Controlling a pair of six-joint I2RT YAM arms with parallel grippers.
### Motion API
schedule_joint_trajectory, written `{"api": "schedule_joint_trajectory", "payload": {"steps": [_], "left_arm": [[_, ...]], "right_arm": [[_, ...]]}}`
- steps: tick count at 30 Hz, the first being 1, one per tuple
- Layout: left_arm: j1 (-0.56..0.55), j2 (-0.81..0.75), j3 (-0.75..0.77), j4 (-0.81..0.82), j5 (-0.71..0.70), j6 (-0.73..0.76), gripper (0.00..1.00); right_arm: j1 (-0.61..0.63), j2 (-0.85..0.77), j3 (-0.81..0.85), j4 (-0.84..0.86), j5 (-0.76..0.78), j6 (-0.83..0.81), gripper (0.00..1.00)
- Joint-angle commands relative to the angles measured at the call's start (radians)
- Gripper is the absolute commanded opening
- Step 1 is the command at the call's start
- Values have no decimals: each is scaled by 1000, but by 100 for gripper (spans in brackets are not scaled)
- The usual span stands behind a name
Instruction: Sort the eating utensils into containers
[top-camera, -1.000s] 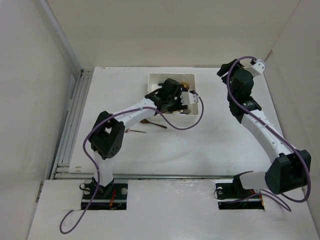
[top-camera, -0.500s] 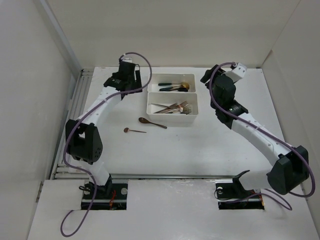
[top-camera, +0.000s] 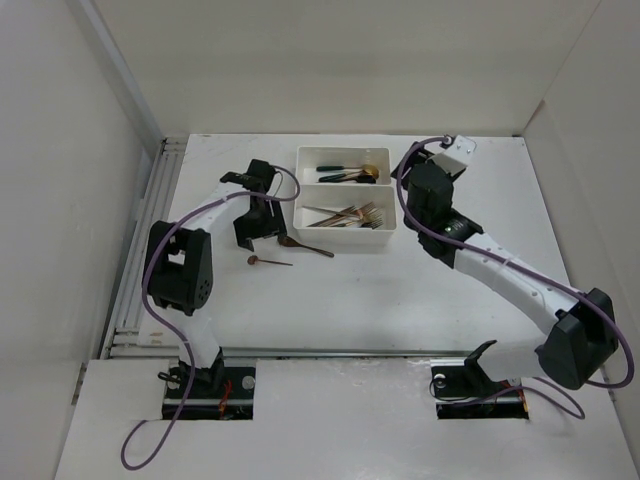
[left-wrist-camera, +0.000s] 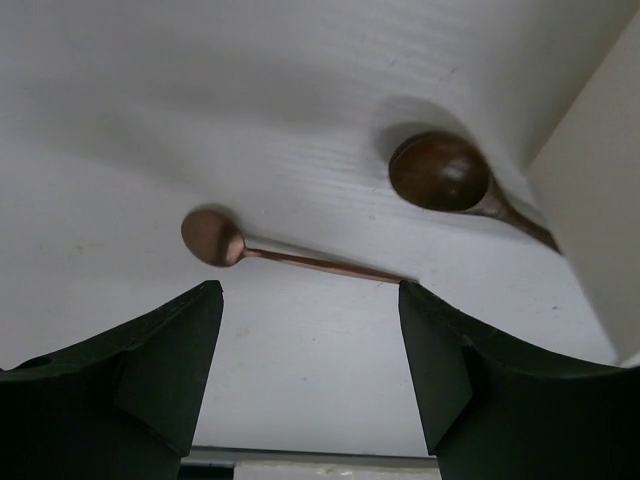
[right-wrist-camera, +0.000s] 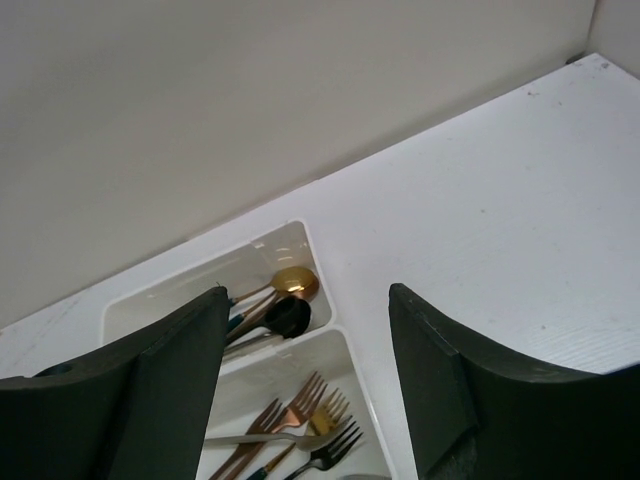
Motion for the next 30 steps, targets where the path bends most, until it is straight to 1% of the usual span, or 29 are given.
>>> {"api": "schedule_joint_trajectory", "payload": {"steps": [1,7,12,14,18,19,22,23,25,27,30], "left_arm": [[0,19,-47,-77,41,-6,68],[20,119,-61,-58,66,3,68],[52,216,-6,-45,66,-15,67],[64,229,10,-45,52,-15,64],[91,240,19,-27,14,-6,46],[118,240,19,-27,3,6,34],[146,240,19,-5,3,31,18],[156,240,19,-5,-6,50,9],[167,240,30,5,-23,60,0],[178,230,30,24,-51,72,0],[187,198,51,65,-87,135,0]], "right_arm": [[23,-8,-13,35,42,-43,71],[23,-8,-42,35,51,-43,71],[32,-29,-51,26,62,-43,71],[32,-30,-60,26,76,-53,71],[32,-30,-60,26,87,-72,71],[32,-30,-60,26,97,-72,71],[32,-30,-51,26,110,-72,71],[32,-30,-42,26,110,-72,72],[32,-19,-33,26,119,-72,72],[32,-19,-24,26,119,-81,72],[32,-10,-14,26,119,-92,72]]}}
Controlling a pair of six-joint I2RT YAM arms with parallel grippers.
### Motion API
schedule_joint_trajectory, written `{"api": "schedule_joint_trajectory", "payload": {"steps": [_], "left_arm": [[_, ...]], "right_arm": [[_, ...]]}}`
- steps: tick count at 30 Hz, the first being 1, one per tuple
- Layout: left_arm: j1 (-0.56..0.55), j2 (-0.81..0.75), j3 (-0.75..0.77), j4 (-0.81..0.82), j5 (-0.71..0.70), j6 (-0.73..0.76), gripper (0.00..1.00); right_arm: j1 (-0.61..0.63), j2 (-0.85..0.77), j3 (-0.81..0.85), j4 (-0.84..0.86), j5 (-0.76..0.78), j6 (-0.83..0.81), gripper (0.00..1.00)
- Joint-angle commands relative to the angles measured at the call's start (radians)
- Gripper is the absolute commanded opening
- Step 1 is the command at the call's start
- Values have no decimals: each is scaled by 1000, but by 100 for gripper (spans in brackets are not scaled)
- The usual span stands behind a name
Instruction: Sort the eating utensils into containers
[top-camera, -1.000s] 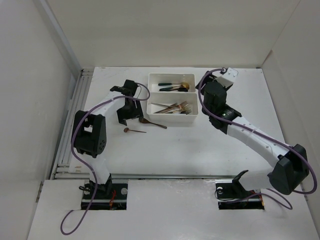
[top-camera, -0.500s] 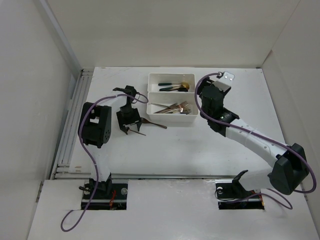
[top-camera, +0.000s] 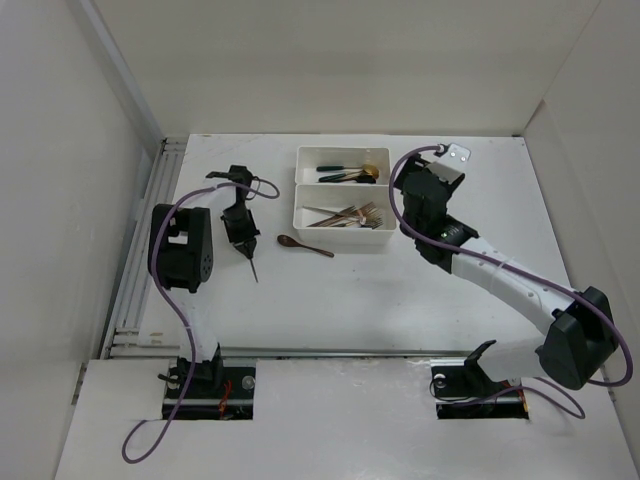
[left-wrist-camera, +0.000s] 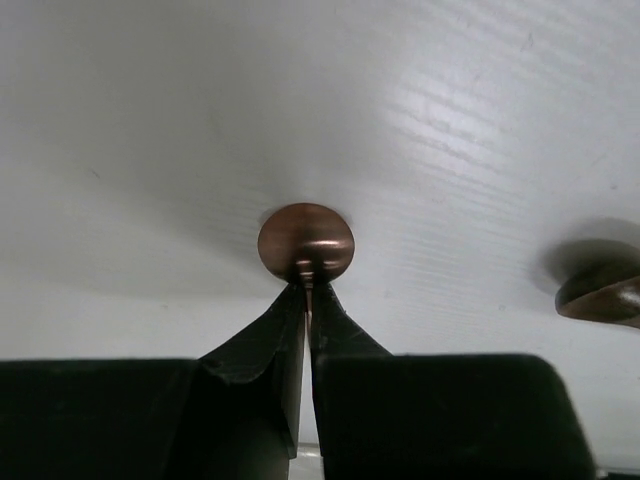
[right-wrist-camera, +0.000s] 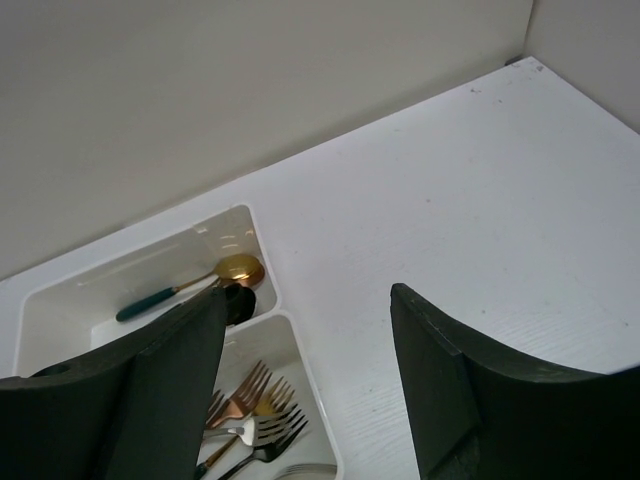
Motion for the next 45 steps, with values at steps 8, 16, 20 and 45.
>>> {"api": "schedule_joint_trajectory", "payload": {"steps": [8,16,20,45], "left_arm": [[-33,-101,179,559,-329,550,0],[-261,-41,428,842,-247,1039,0],[-376,22,438,1003,-219,1228,0],[-487,153,496,1029,-301,1018,81]], "right_arm": [[-63,38,88,26,-181,-49,72],[-145,100,141,72,-311,-69,72],[-198,87,131,72,-366,-69,72],[-287,-148,14,72,-406,-204,77]]}}
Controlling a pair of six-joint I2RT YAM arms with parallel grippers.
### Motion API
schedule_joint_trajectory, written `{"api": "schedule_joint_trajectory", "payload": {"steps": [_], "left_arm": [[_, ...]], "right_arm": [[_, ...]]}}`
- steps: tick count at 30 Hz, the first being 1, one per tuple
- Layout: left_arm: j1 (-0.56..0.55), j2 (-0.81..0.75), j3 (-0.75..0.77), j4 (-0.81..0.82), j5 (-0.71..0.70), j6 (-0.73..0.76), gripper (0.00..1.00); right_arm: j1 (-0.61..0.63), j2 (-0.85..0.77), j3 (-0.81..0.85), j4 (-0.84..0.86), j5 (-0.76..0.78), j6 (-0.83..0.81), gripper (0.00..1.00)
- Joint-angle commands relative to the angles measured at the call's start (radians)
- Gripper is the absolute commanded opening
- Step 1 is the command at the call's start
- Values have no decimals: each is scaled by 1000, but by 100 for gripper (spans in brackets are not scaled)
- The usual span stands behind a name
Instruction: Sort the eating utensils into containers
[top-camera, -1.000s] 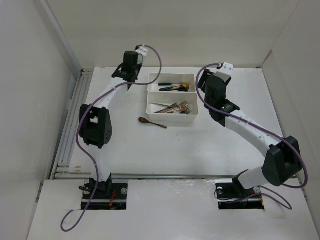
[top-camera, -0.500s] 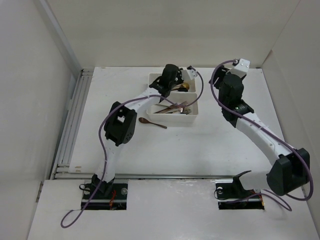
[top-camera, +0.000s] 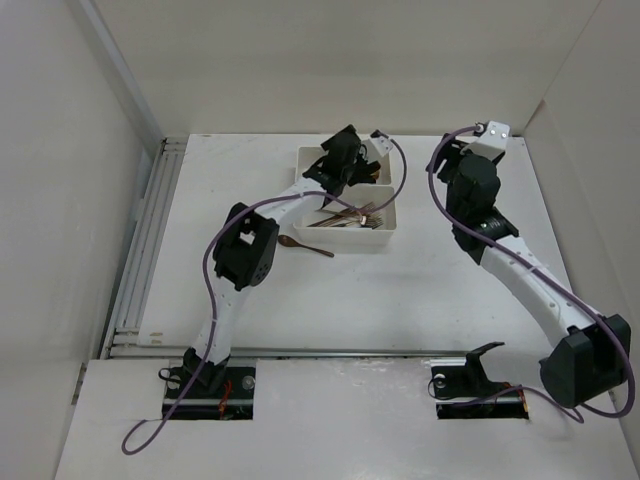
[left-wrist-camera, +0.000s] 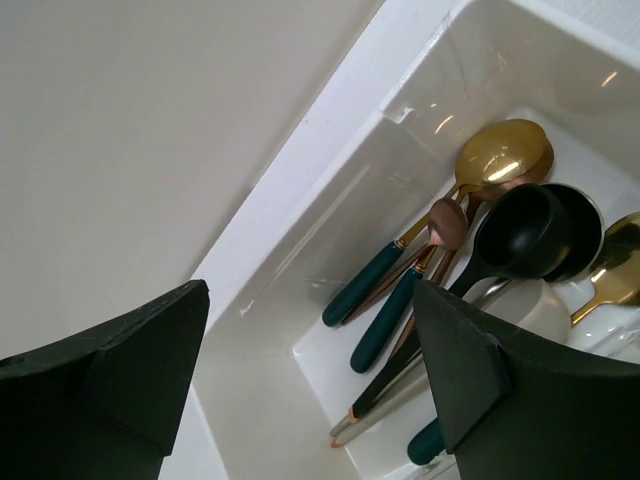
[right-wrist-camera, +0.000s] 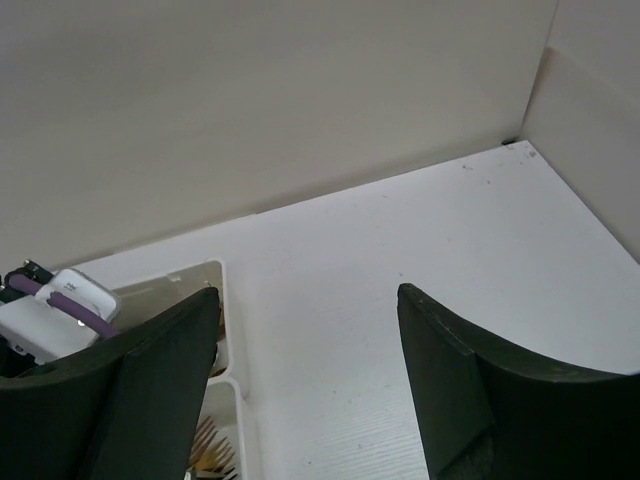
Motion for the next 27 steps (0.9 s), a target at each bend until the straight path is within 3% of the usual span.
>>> {"api": "schedule_joint_trajectory", "payload": {"steps": [1,5,6,7,11,15,19,24,27], "left_arm": [[-8,-127,36,30,-90,-149,81],[11,-220,85,-80,-156,-402,82],[23,-243,94,-120,-156,-478,82],[38,-292,94,-206,-156,-648,82],[124,-410,30,-401,-182,-877,82],[216,-582,-122,-541,-196,-895,82],[360,-800,-320,-567,-205,-895,82],[475,-1103,-588,-544,-162,-886,83],[486,-1200,-686,-565,-162,-886,84]], "right_arm": [[-5,-50,14,43,-46,-29,77],[-5,-86,34,-49,-245,-29,82],[-5,-86,44,-76,-293,-29,88],[10,-99,44,-96,-331,-42,88],[112,-119,2,-152,-503,-139,89],[275,-93,-51,-231,-743,-286,89],[383,28,-51,-270,-845,-328,83],[416,231,-13,-270,-942,-274,80],[416,336,11,-270,-932,-260,80]]}}
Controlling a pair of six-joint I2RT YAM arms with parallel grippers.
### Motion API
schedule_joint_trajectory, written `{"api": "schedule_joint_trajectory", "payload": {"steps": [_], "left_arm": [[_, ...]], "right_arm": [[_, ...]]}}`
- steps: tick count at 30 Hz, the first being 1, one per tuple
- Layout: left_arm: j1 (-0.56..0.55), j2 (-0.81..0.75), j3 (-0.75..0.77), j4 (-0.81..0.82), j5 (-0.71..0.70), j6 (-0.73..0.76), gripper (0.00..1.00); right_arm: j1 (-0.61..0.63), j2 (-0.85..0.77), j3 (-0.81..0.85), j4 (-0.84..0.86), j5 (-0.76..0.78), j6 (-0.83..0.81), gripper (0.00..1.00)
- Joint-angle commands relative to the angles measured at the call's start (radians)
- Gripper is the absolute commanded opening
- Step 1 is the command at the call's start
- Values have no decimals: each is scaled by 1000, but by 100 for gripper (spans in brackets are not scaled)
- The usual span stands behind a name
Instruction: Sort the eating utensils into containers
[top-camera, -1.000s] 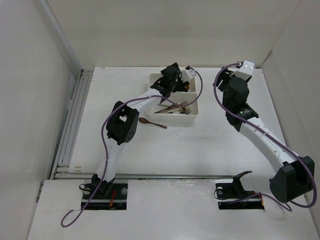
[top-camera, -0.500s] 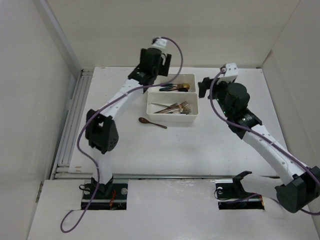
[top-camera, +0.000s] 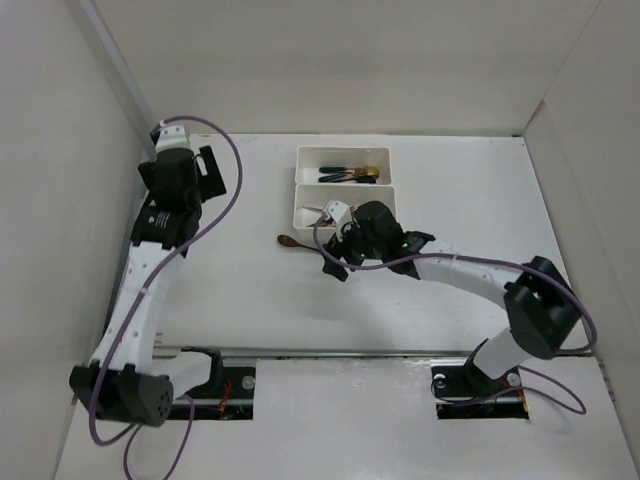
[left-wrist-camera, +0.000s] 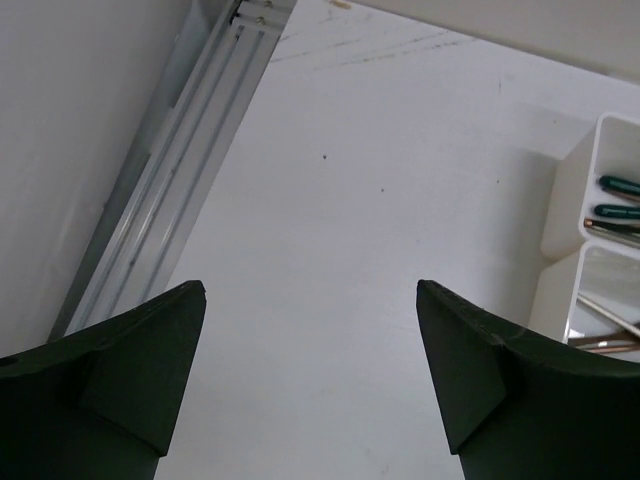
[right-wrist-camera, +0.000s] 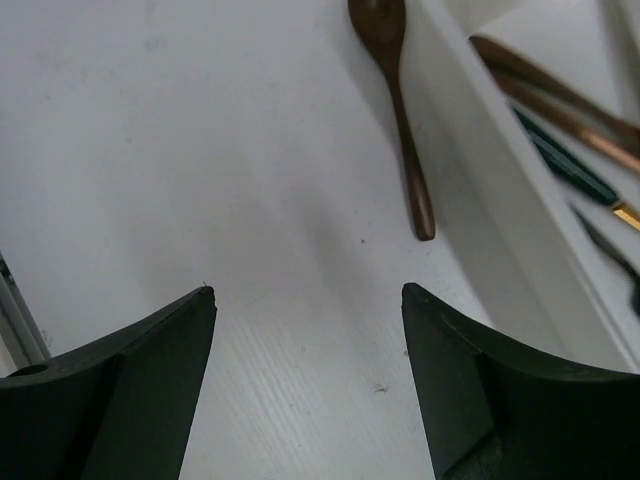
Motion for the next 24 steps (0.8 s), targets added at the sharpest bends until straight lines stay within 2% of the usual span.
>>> {"api": "schedule_joint_trajectory", "payload": {"steps": [1,8,15,24], "left_arm": [[17,-140,-82,-13,21,-18,84],[37,-257,-147,-3,56,-40,86],[57,-303,-156,-3,80,-49,86],[57,-303,-156,-3,109,-58,86]], "right_arm": [[2,85,60,3,-59,24,80],[-18,312,213,12,18,160,81],[-18,375,249,37,122,248,81],[59,455,279,37,398,266,81]]}}
